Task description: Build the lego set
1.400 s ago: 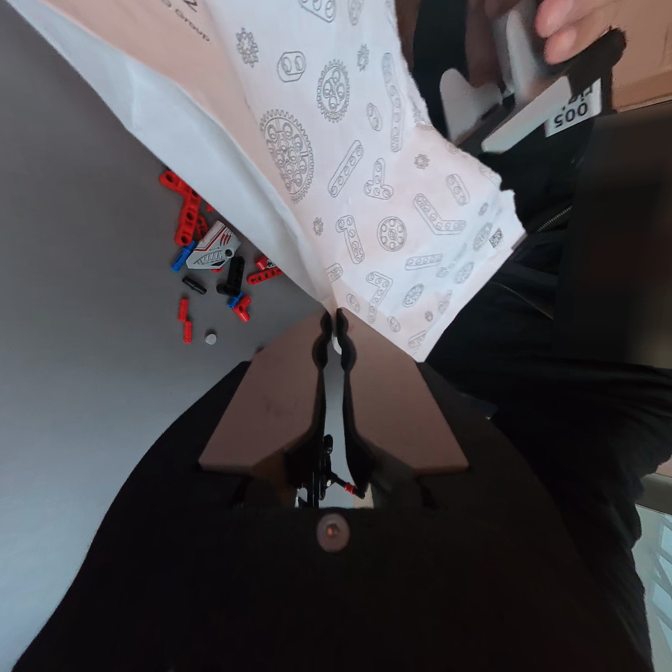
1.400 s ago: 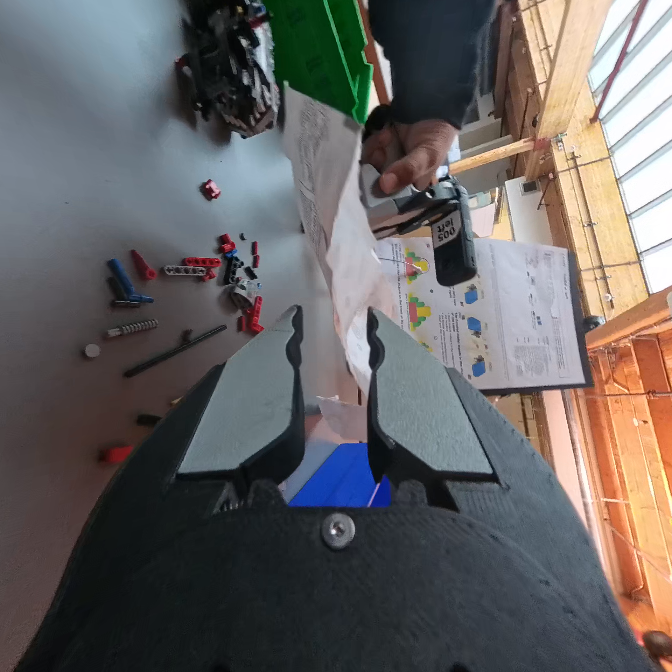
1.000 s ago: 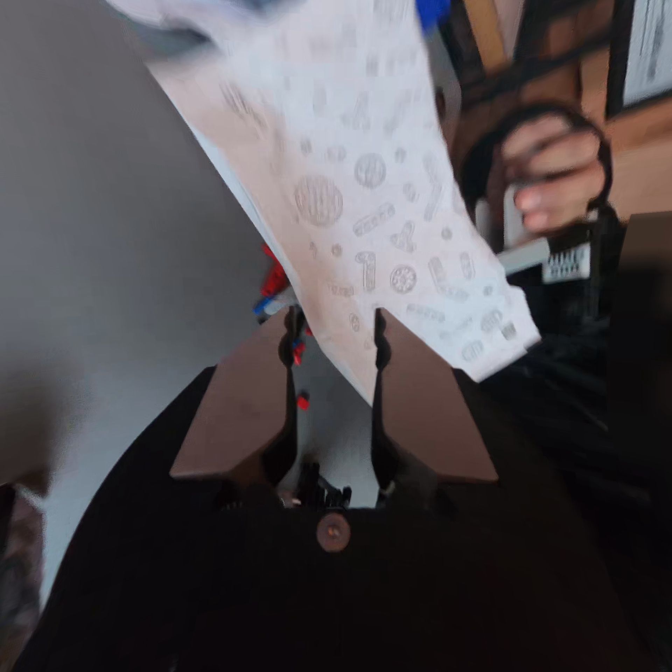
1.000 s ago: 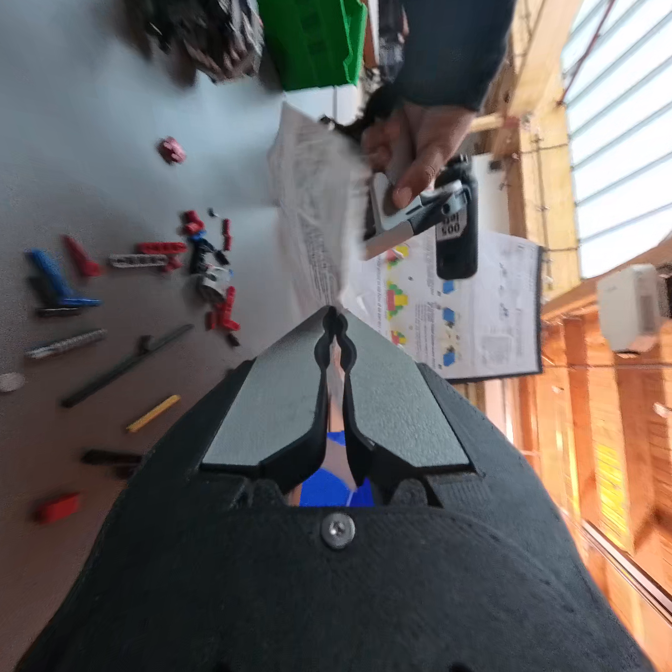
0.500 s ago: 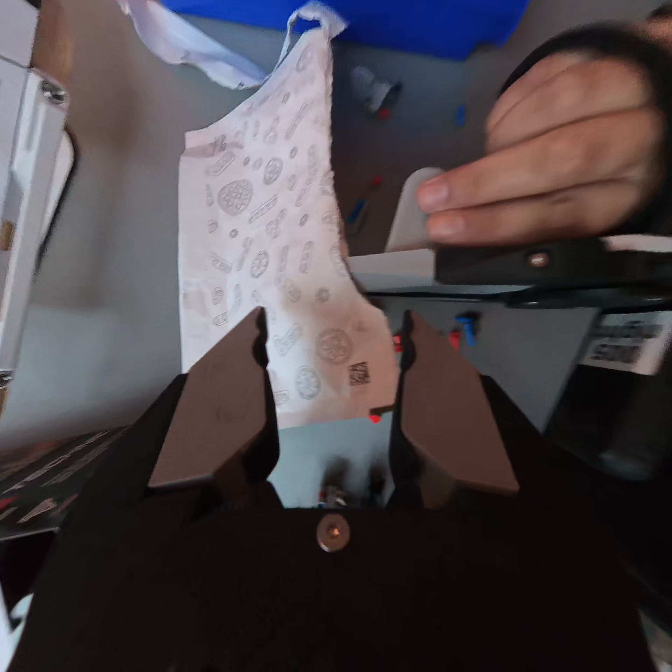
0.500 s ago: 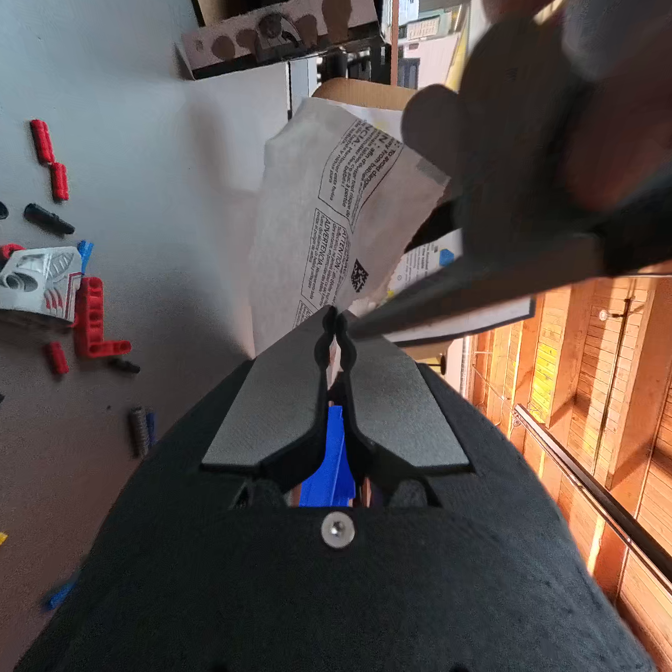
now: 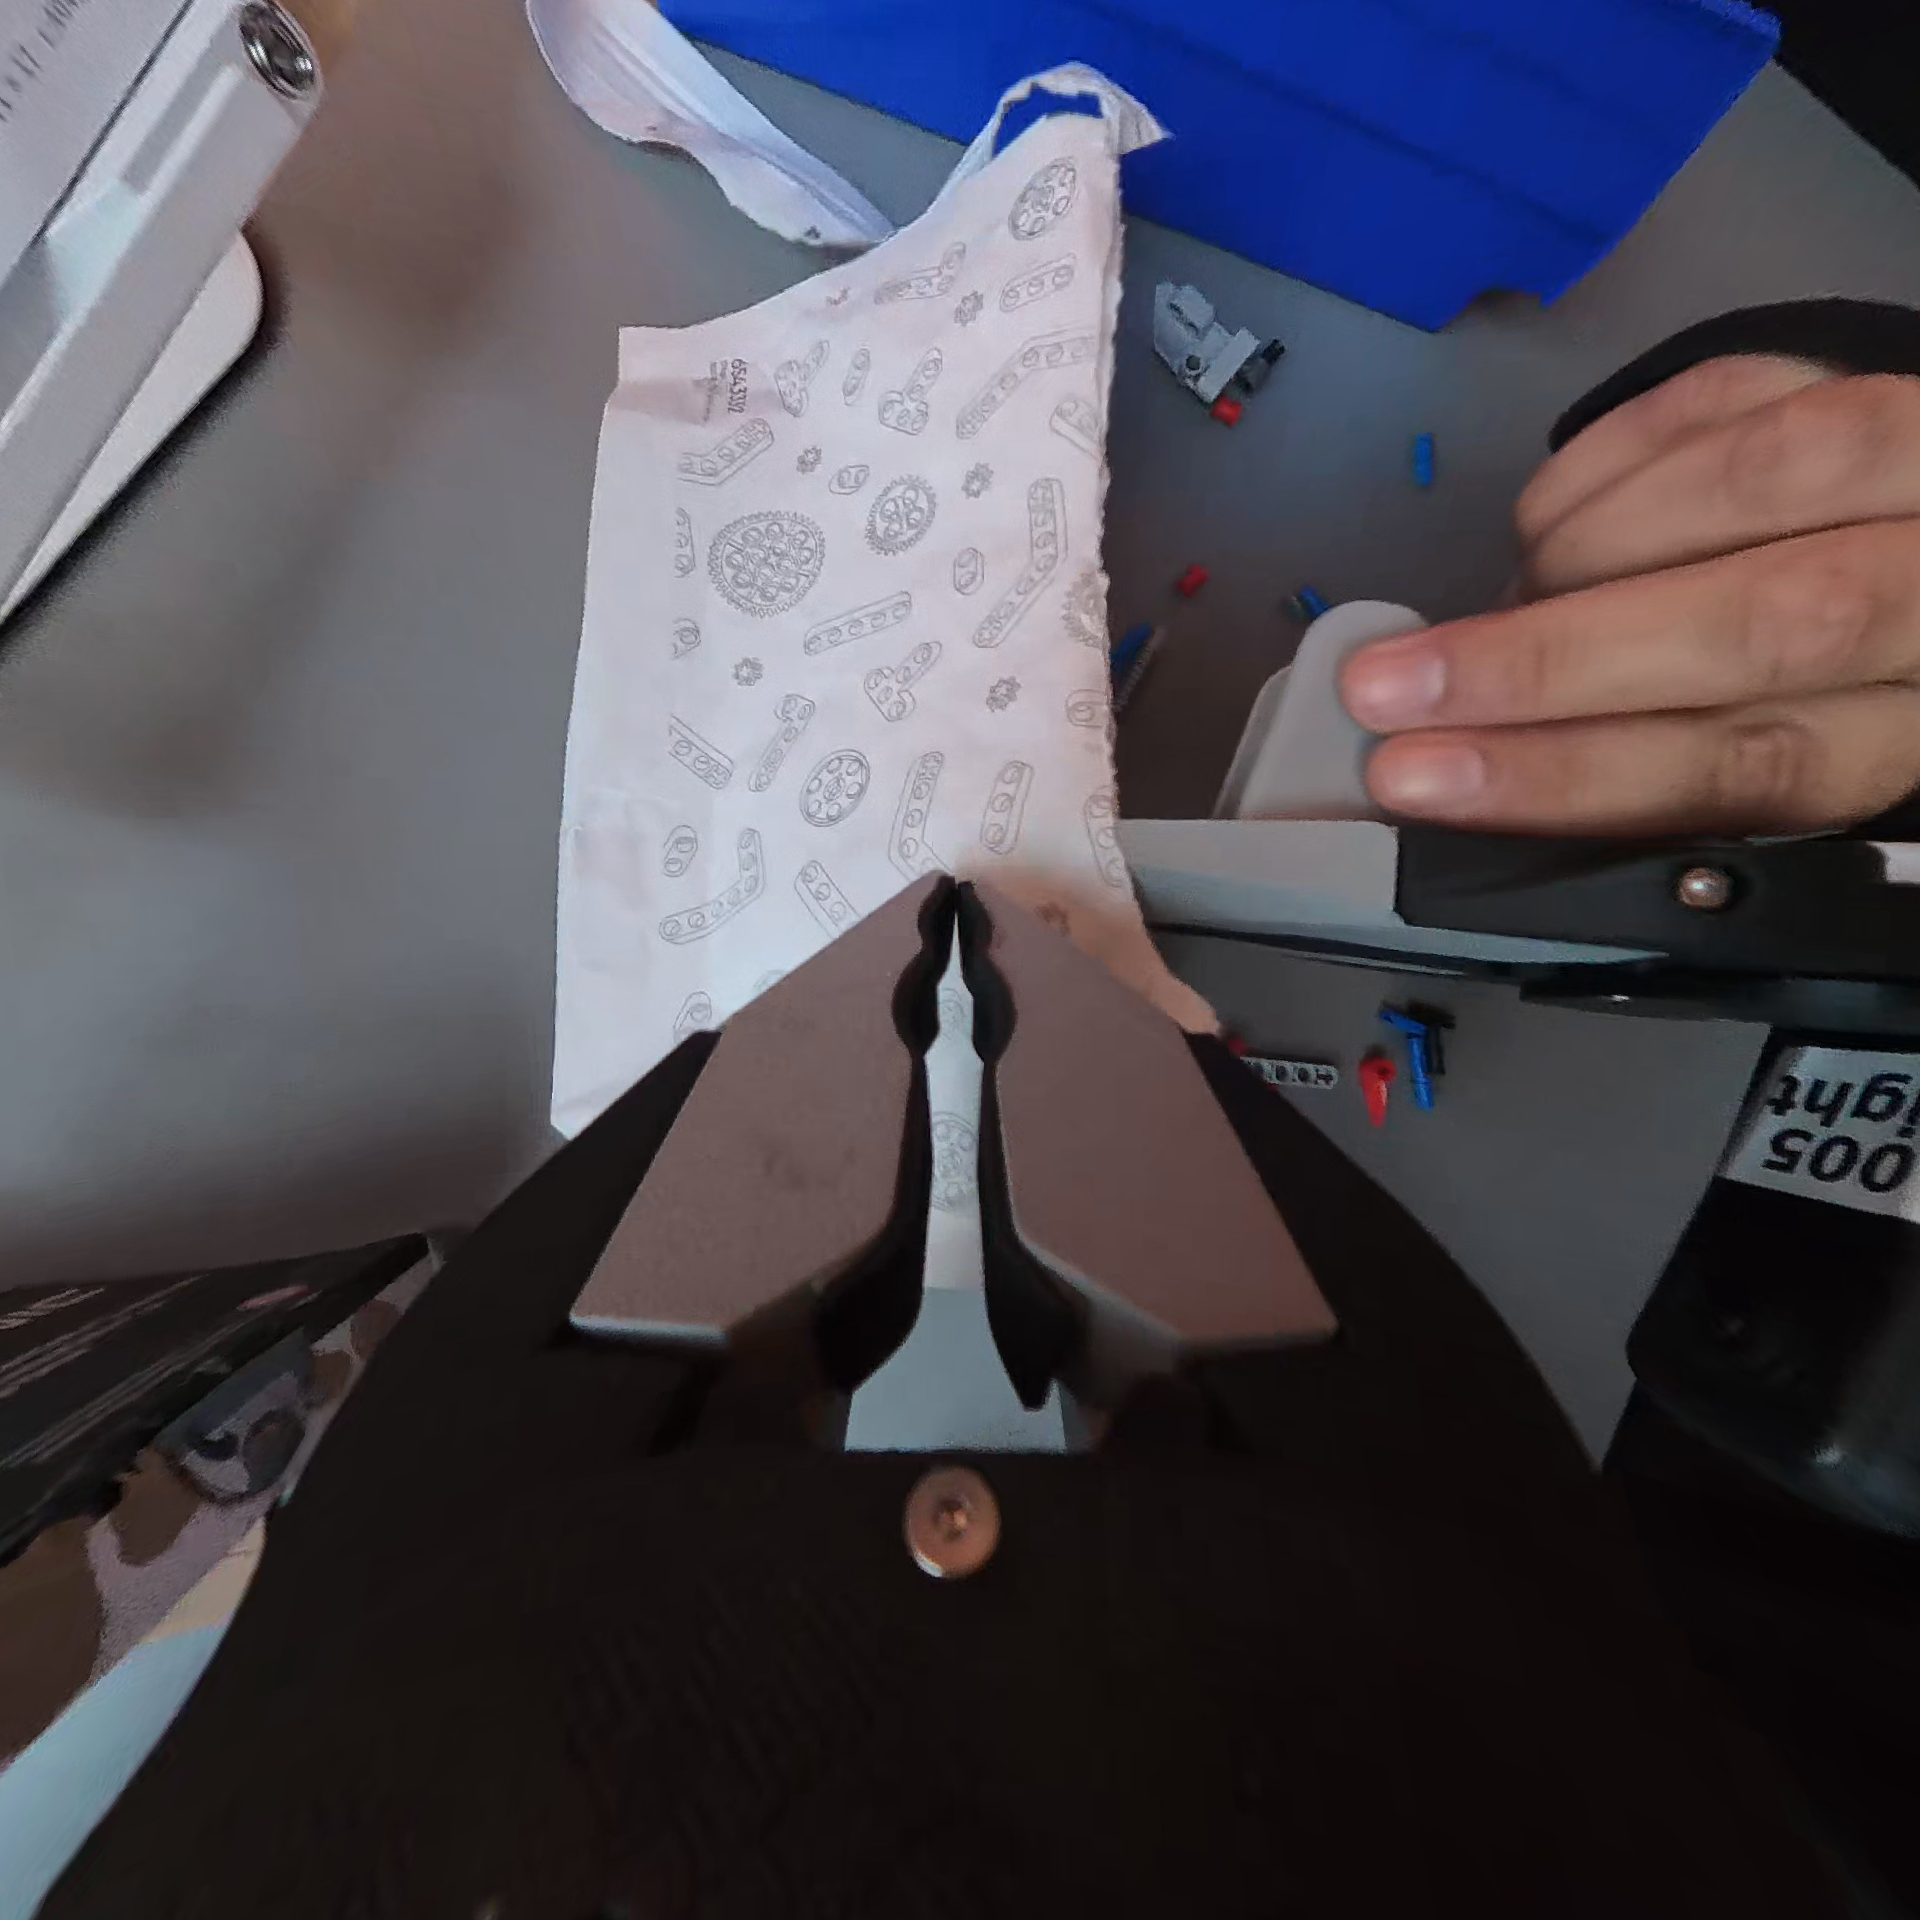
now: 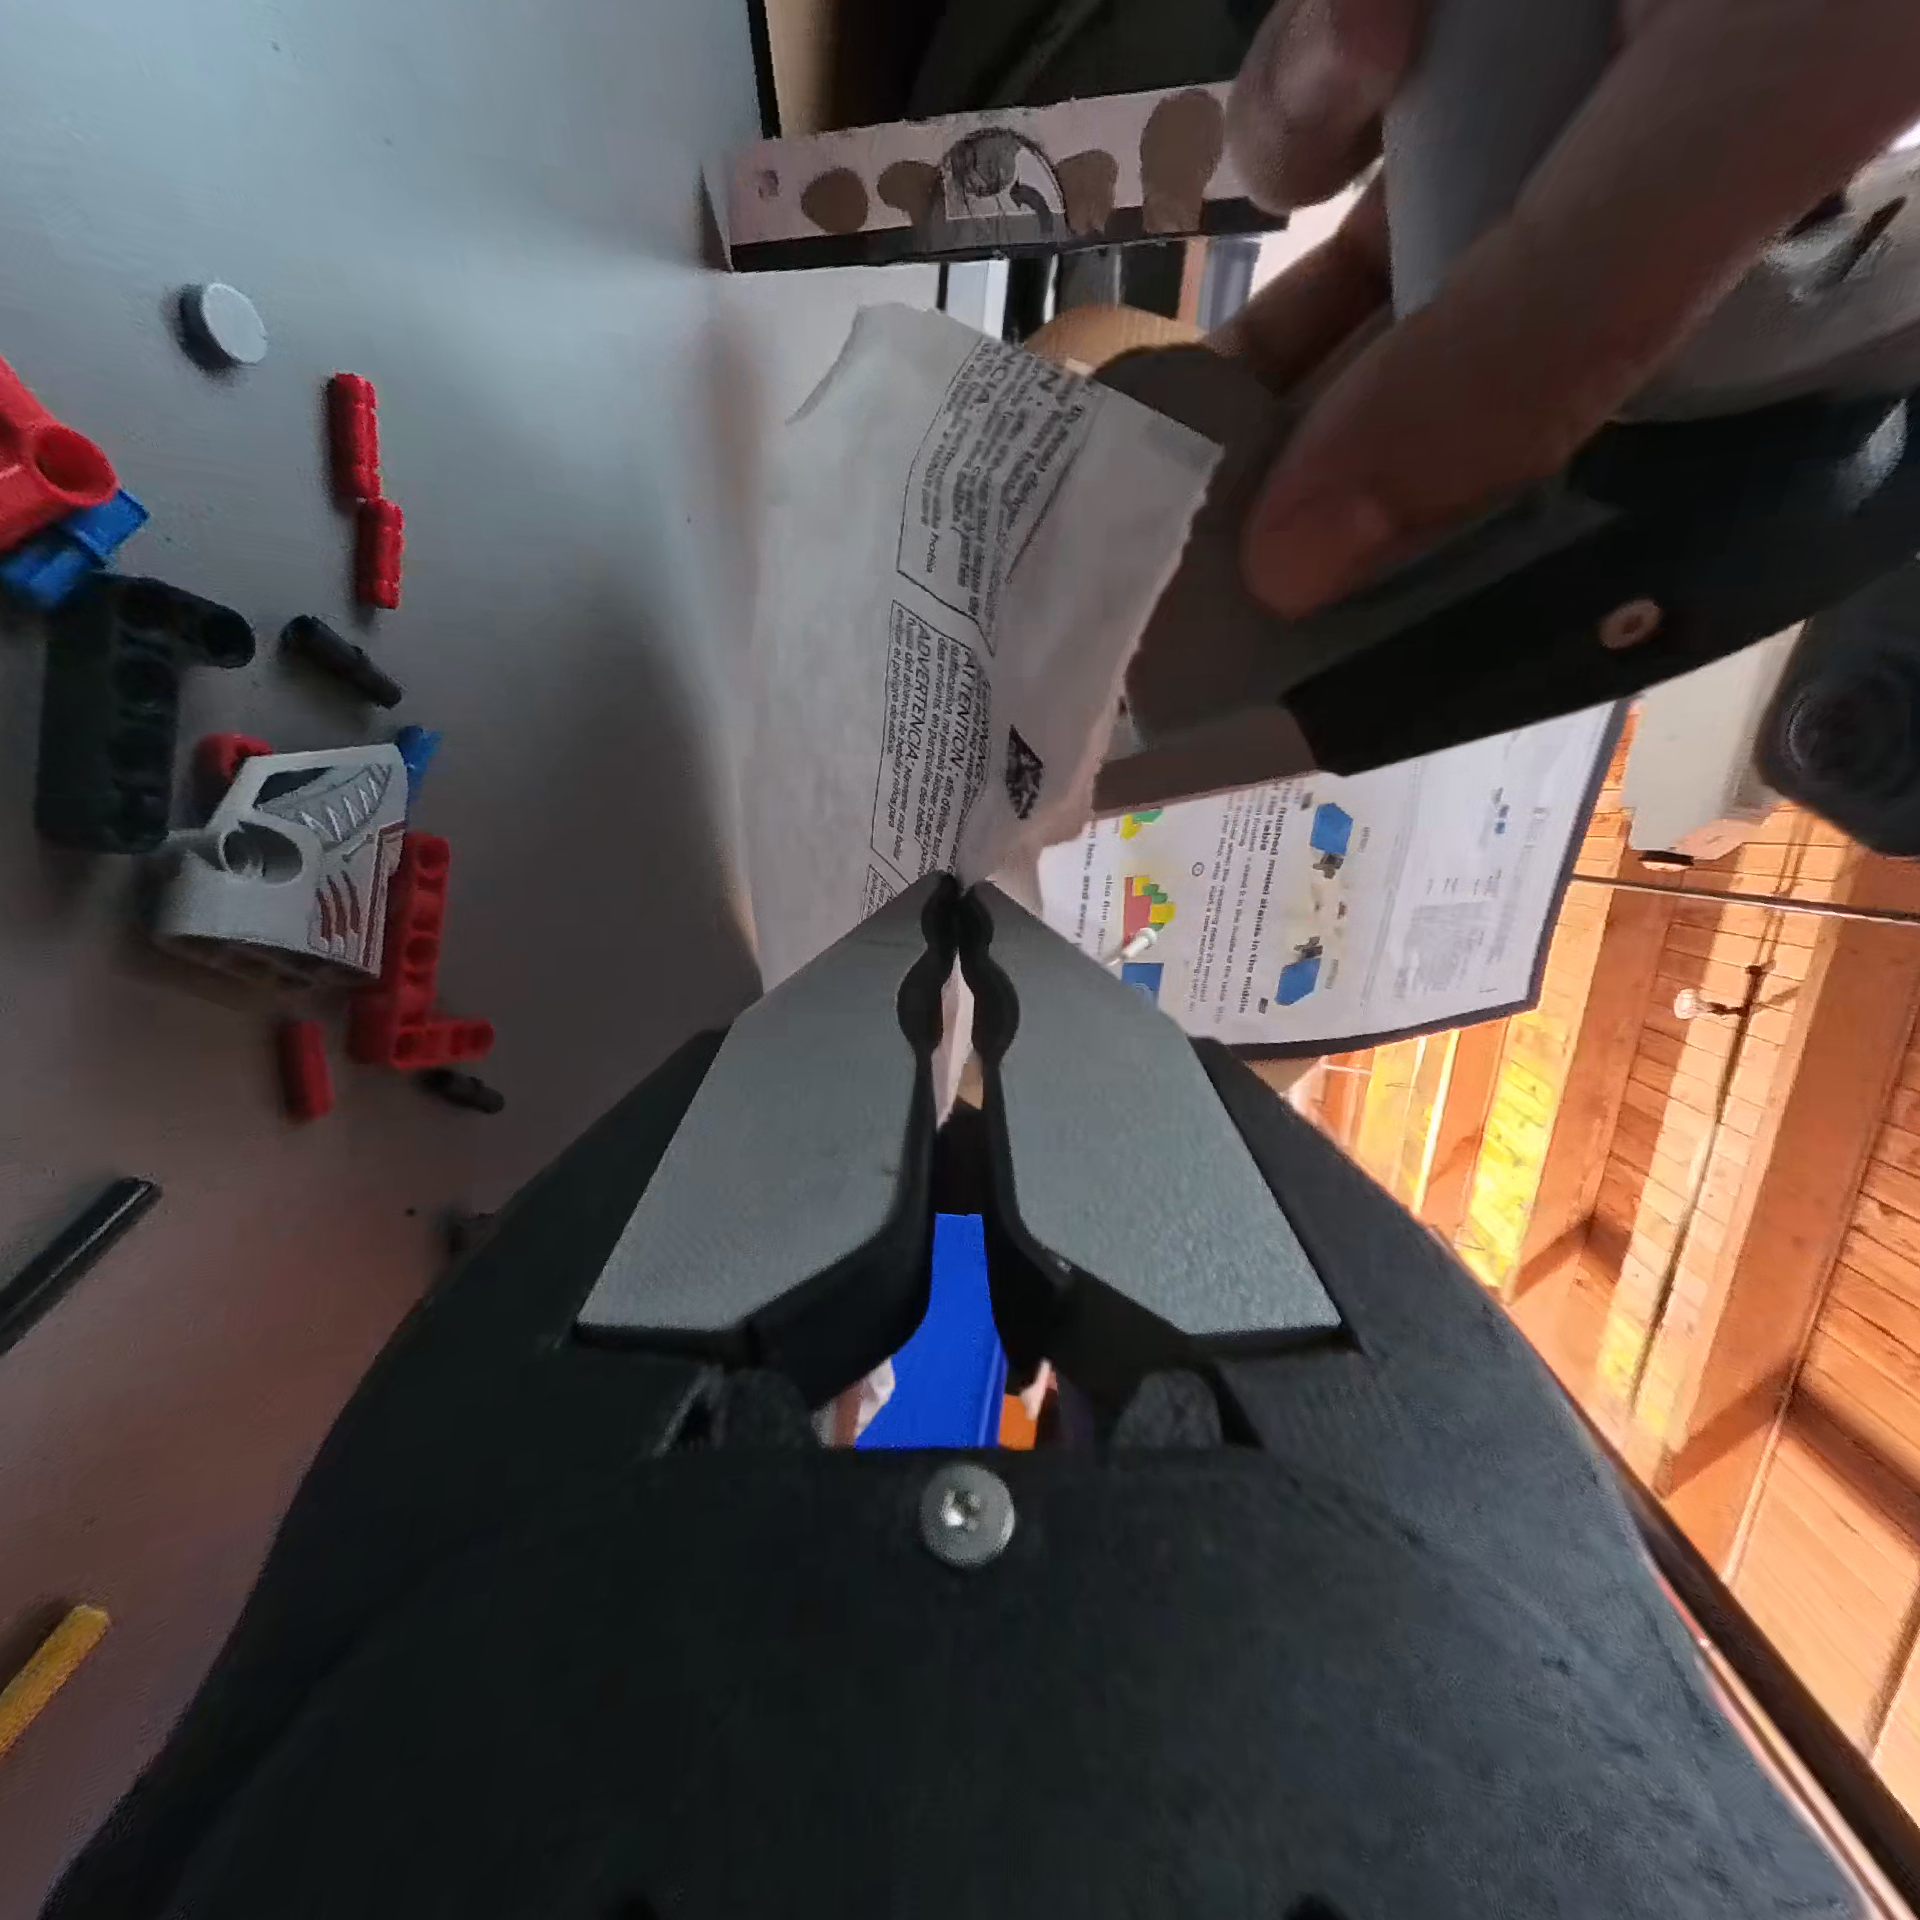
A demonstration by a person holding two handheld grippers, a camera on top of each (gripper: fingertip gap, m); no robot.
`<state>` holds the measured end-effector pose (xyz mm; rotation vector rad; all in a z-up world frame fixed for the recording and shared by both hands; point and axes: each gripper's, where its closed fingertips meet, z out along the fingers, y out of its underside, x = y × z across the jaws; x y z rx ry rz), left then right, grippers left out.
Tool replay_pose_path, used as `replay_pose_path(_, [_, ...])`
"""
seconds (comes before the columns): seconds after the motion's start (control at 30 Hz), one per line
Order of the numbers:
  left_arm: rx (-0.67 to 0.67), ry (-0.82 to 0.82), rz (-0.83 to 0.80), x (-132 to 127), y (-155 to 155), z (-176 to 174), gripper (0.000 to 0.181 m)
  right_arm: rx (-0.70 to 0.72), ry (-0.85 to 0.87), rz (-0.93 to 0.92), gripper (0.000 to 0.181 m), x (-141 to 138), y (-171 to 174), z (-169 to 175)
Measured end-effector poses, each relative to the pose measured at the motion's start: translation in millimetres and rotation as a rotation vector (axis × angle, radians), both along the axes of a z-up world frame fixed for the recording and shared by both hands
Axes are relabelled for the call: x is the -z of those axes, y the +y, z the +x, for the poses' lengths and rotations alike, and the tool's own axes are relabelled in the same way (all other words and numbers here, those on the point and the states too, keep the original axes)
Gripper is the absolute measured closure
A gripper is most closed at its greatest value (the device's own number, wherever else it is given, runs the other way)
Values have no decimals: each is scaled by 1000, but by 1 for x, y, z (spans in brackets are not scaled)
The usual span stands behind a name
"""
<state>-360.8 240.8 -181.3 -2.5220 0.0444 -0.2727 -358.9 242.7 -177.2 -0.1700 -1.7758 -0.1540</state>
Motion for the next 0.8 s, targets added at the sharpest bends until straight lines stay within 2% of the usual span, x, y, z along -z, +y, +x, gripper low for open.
replay_pose_path(0.03, [-11, -19, 19, -3, 0, 0, 181, -1, -3, -6, 181, 1, 0, -1])
replay_pose_path(0.07, [-28, -59, 52, -11, 2, 2, 170, -4, -5, -7, 181, 2, 0, -2])
replay_pose_path(0.1, [-39, -128, 73, -18, 3, 6, 144, -12, -6, -3, 181, 2, -1, -2])
replay_pose_path(0.13, [-22, -219, 74, -24, 3, 15, 126, -20, -1, 1, 181, 2, -2, -2])
replay_pose_path(0.17, [-4, -280, 66, -27, 2, 22, 116, -28, 5, 5, 181, 2, -3, -2])
replay_pose_path(0.23, [-20, -199, 47, -19, 1, 14, 110, -39, 10, 12, 181, 4, -5, -3])
replay_pose_path(0.33, [-15, -83, 41, -15, -1, 7, 121, -29, 25, 29, 181, 8, -2, -4])
replay_pose_path(0.47, [22, 125, -24, 2, -11, 2, 123, -16, 46, 12, 181, 6, 5, -3])
replay_pose_path(0.53, [38, 163, -19, 5, -12, 4, 133, -32, 54, -17, 181, 4, 1, -2])
replay_pose_path(0.63, [40, 138, 46, -2, -5, 9, 155, -27, 65, 43, 181, 2, 2, -2])
replay_pose_path(0.8, [22, 9, 59, 3, -6, 12, 173, -28, 36, 55, 181, 10, 1, -2])
